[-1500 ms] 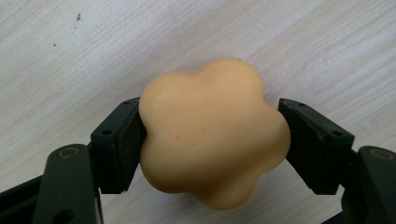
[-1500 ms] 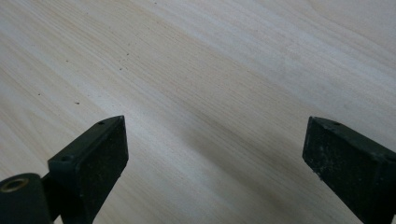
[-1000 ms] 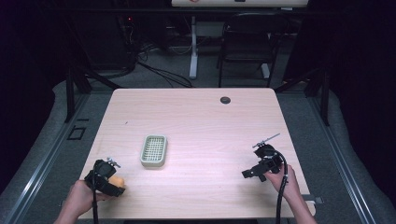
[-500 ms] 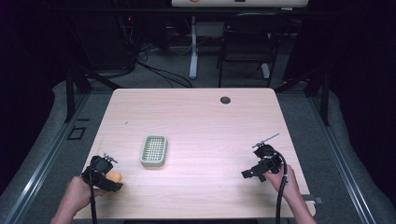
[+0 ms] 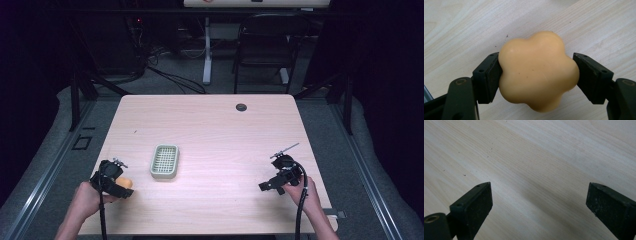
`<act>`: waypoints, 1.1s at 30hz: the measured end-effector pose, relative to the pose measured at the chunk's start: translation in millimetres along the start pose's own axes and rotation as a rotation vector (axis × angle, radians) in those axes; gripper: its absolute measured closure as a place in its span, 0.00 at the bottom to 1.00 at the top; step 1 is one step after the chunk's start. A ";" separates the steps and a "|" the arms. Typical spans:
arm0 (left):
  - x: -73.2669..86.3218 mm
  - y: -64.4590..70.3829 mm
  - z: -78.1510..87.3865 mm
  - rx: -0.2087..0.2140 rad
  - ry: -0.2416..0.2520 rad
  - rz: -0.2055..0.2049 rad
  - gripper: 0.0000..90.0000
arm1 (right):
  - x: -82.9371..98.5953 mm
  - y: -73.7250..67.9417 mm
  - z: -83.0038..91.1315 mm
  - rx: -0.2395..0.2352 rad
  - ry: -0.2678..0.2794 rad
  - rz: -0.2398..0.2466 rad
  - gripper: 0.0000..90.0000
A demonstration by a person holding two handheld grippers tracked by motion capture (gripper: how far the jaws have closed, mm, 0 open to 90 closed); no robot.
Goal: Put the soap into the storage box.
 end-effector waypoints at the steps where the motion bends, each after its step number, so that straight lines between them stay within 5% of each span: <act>1: -1.3 -0.9 0.1 -0.001 0.004 0.001 0.30 | 0.0 0.2 0.1 -0.001 -0.002 0.004 0.07; 17: -19.4 -11.5 1.9 0.008 0.002 0.002 0.30 | 0.5 0.4 -0.1 0.003 -0.008 0.011 0.07; 21: -24.9 -15.8 -0.1 0.013 -0.003 0.010 0.30 | -0.3 -1.3 -1.9 0.000 0.025 -0.031 0.07; 24: -28.9 -18.7 -0.6 0.015 -0.005 0.009 0.30 | 0.7 2.4 0.7 0.009 -0.015 0.021 0.07; 26: -31.4 -19.4 -0.2 0.018 0.001 0.013 0.30 | -0.2 -0.6 -2.0 0.004 0.022 -0.027 0.07; 28: -33.5 -20.4 0.5 0.019 0.006 0.014 0.30 | 0.9 2.8 0.9 0.008 -0.022 0.027 0.07; 33: -38.7 -22.8 2.9 0.025 0.016 0.007 0.30 | 0.7 2.0 0.1 0.008 -0.013 0.015 0.07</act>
Point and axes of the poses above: each handheld gripper's, and its own axes: z roughly backward along the jaws, x roughly out of its underside, y roughly to its right, the point moved 6 cm from there along -z, roughly forward along the jaws, and after that the axes turned 13 degrees about x, right-handed, at the moved point
